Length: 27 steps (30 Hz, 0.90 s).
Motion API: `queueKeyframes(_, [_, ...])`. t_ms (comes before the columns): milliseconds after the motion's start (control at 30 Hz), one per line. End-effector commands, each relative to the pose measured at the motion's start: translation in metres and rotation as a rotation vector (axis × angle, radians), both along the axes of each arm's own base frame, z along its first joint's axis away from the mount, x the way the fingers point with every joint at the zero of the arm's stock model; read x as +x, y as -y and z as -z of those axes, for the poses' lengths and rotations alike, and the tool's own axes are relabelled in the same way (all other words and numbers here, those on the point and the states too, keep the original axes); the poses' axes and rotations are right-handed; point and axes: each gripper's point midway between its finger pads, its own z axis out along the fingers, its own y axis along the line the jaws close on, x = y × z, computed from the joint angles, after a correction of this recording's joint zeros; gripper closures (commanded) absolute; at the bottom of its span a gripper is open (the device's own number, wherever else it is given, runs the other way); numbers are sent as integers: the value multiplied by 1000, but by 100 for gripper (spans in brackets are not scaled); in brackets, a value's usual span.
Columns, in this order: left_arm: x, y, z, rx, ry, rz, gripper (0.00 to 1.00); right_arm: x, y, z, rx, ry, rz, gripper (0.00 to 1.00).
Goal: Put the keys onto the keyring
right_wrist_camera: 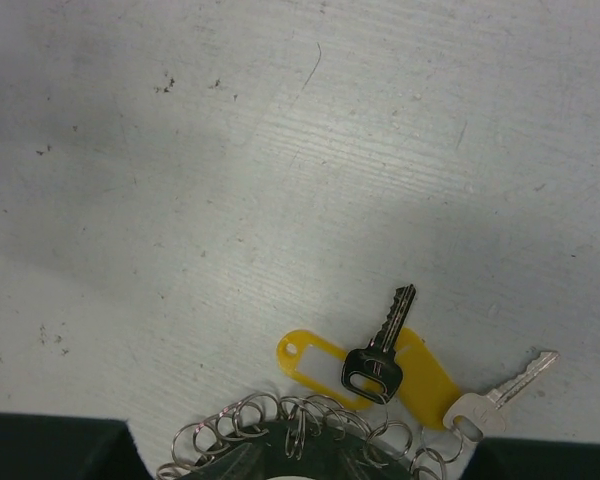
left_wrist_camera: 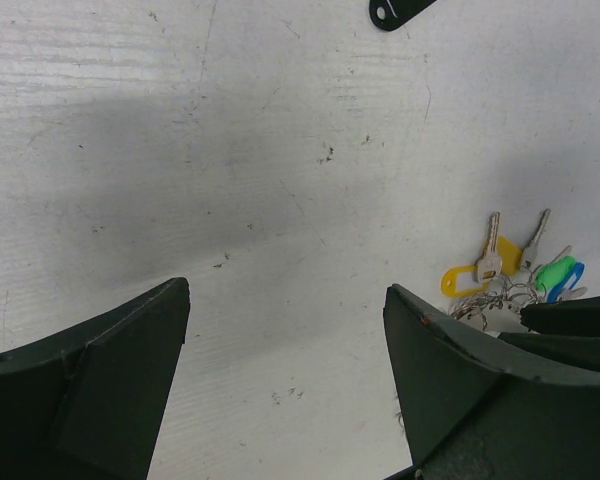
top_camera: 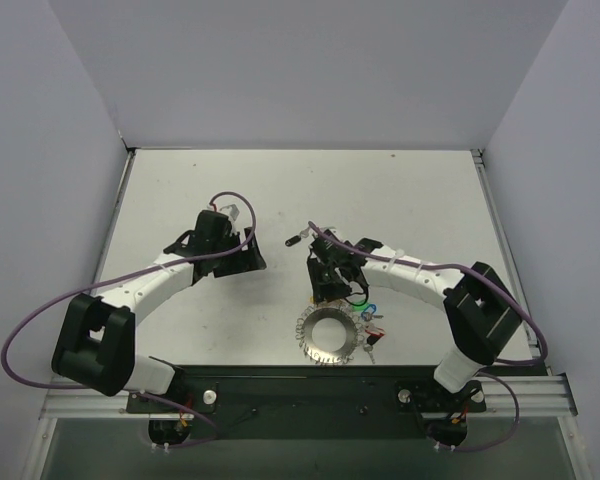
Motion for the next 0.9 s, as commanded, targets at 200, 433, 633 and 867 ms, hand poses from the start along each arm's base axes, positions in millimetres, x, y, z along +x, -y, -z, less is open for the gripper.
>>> queueKeyframes(200, [11,3,-11,3,33,-4,13,-7,-6,11,-38,-43,-4,71])
queueKeyframes(433, [10,2,-12,7,33,-3,13,-8,-10,15,-26,-51,-8,75])
queueKeyframes(633, [10,0,-10,15,28,-6,13,-11,-18,18,-12,-66,-24,86])
queueKeyframes(867, [10,-1,-9,24,27,-9,13,-9,-17,18,-17,-57,-31,100])
